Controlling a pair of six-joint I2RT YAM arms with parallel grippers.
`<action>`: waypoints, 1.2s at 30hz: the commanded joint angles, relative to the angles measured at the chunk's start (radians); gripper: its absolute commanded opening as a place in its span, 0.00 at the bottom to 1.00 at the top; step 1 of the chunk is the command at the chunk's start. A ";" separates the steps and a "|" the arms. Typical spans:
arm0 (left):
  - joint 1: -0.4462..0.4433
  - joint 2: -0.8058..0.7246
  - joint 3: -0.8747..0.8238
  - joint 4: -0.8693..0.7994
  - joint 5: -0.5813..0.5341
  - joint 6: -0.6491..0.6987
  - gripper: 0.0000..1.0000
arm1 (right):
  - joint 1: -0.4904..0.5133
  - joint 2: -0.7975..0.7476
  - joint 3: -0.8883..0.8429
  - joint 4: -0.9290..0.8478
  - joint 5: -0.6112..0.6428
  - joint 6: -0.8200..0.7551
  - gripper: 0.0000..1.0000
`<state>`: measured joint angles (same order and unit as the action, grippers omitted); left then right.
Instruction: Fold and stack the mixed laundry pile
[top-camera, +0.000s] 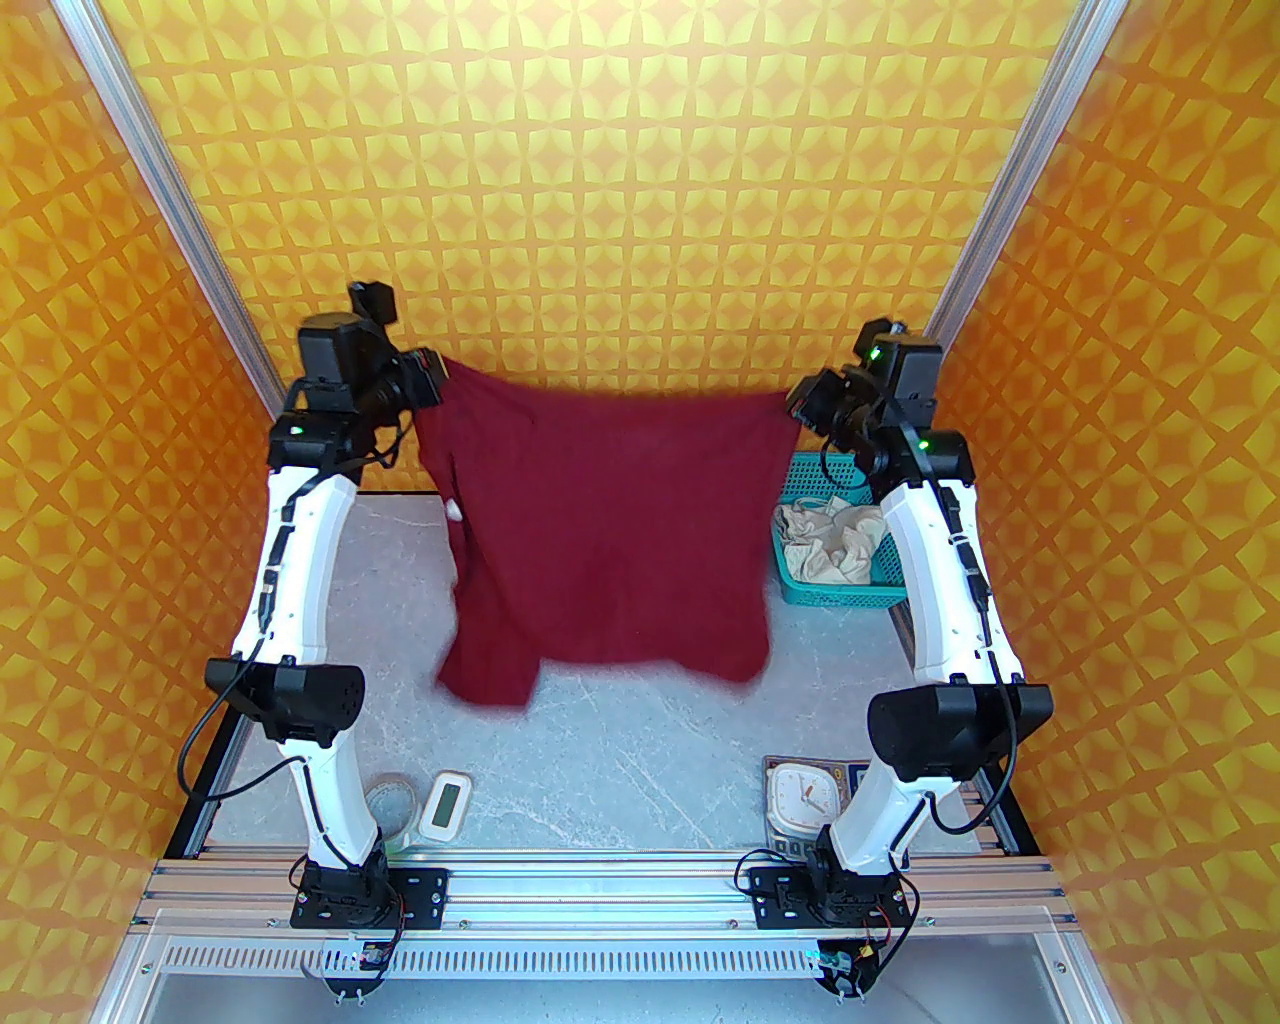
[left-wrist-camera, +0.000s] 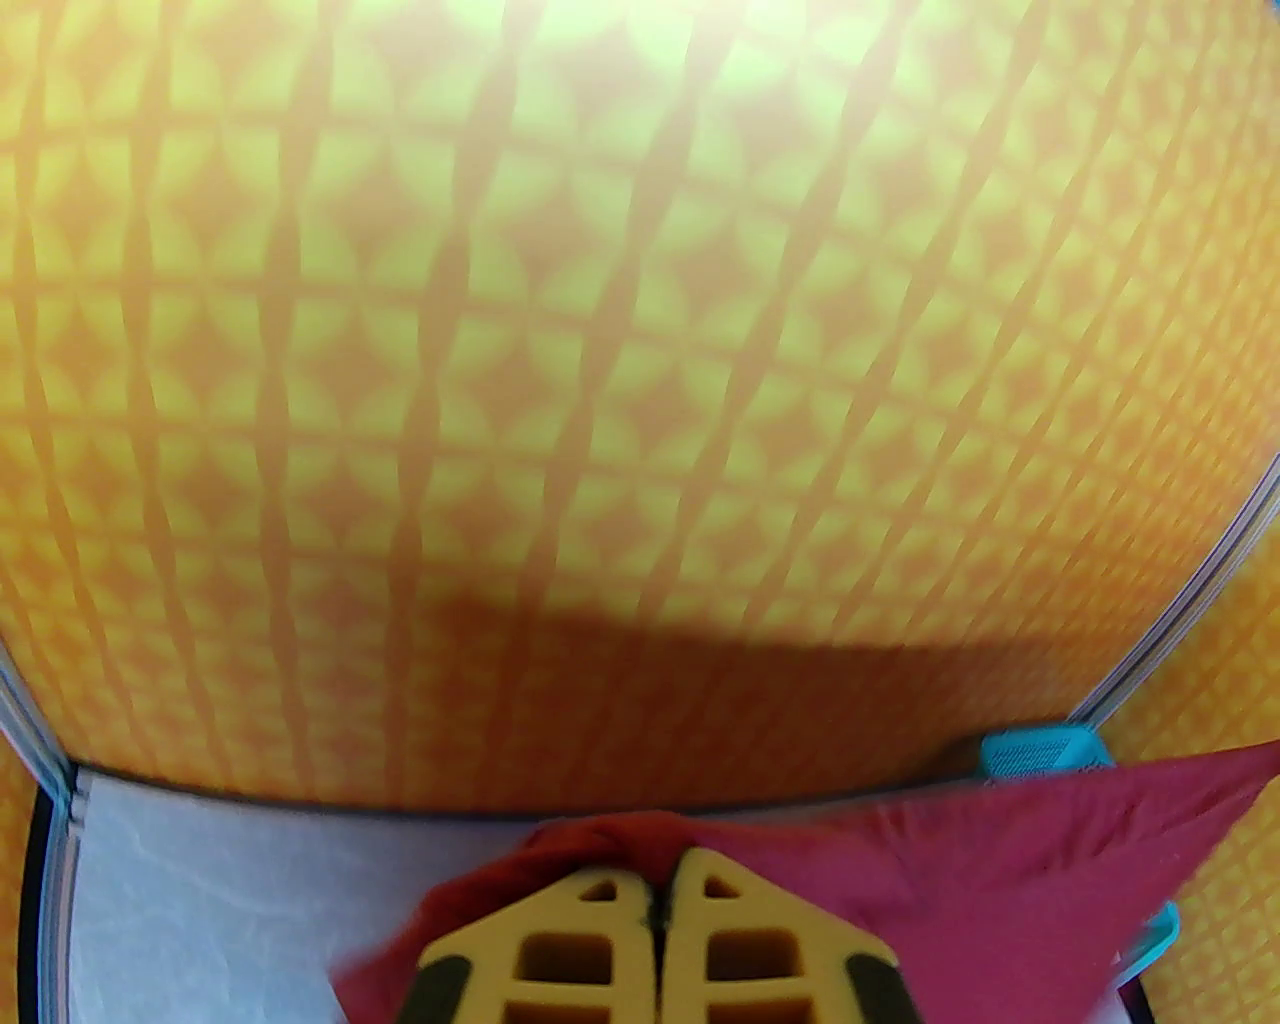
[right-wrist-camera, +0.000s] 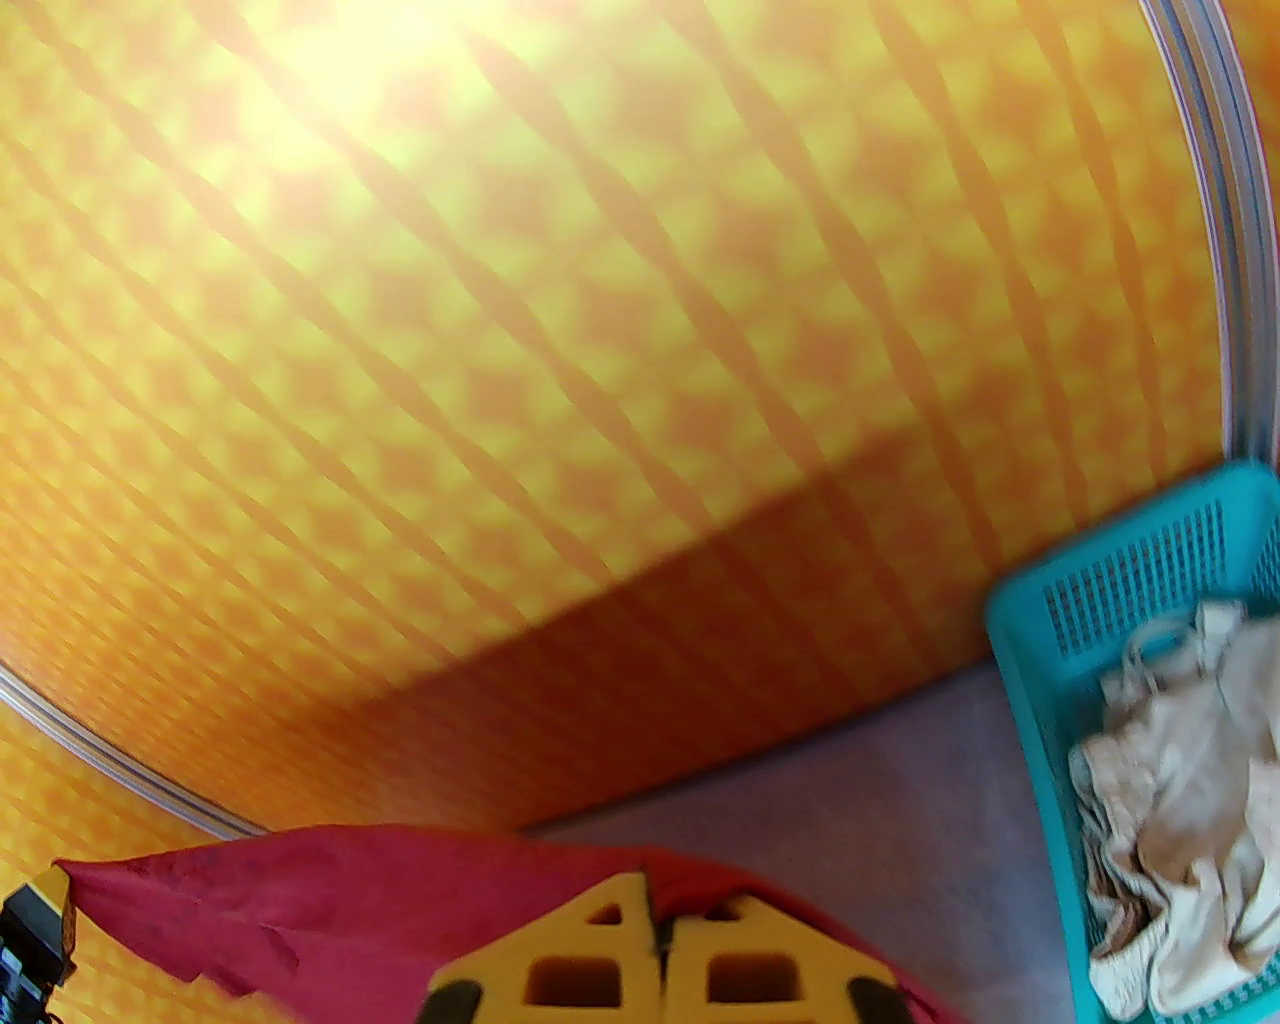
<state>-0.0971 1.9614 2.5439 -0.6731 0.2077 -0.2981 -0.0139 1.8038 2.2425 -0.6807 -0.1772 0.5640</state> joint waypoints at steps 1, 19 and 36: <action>-0.001 -0.158 0.031 0.107 0.063 0.024 0.00 | 0.000 -0.100 0.047 0.066 0.002 -0.007 0.00; -0.039 -0.866 -0.461 0.017 0.122 0.221 0.00 | 0.000 -0.748 -0.358 -0.048 0.132 -0.065 0.00; 0.080 0.088 -0.180 -0.023 0.081 0.086 0.16 | 0.006 0.059 -0.219 0.068 0.056 -0.092 0.00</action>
<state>-0.0620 1.8759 2.3169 -0.6830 0.3096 -0.1749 -0.0132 1.7199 2.0098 -0.6415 -0.1276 0.4915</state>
